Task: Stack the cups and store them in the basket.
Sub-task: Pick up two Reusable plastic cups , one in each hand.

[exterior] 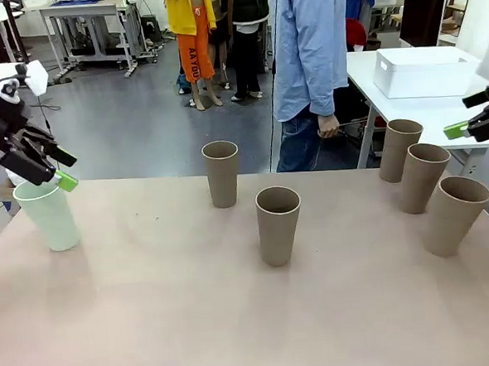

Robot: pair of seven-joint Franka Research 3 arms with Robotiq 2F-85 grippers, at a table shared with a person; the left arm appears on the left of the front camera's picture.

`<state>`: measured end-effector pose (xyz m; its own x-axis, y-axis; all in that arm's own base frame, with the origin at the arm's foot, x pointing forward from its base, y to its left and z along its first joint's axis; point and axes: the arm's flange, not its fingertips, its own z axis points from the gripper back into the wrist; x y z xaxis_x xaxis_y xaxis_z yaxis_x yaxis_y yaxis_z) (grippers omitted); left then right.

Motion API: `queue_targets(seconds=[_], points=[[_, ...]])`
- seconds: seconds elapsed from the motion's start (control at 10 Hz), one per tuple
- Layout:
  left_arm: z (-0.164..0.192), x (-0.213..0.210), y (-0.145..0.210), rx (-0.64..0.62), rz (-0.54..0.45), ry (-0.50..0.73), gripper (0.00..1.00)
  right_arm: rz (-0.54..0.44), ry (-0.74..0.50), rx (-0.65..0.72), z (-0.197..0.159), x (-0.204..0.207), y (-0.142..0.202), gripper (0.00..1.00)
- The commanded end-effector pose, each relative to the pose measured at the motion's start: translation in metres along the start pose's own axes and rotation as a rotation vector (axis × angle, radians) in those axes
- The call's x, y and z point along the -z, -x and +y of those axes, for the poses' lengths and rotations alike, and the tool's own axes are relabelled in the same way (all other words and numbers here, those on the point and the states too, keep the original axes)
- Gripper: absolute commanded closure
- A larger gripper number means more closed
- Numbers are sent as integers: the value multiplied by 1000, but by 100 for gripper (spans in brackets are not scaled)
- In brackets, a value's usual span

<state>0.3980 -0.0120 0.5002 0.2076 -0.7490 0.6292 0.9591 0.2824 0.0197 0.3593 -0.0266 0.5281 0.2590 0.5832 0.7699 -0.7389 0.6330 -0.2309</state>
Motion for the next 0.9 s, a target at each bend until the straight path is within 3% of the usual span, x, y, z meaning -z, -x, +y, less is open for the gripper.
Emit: queue_targets(seconds=[0.0, 0.1, 0.4, 0.5, 0.6, 0.8], points=[[-8, 21, 1, 123, -96, 79, 0, -111, -30, 3, 31, 43, 35, 0], [0, 0, 0, 0, 0, 0, 0, 0, 0, 0, 0, 0, 0, 0], [0, 0, 0, 0, 0, 0, 0, 0, 0, 0, 0, 0, 0, 0], [-2, 5, 4, 36, 0, 0, 0, -20, -6, -10, -2, 9, 2, 0], [15, -5, 3, 59, -20, 47, 0, 70, -64, -24, -27, 28, -26, 0], [49, -15, 17, 91, -132, 161, 0, 144, -195, -27, -61, 59, -60, 0]])
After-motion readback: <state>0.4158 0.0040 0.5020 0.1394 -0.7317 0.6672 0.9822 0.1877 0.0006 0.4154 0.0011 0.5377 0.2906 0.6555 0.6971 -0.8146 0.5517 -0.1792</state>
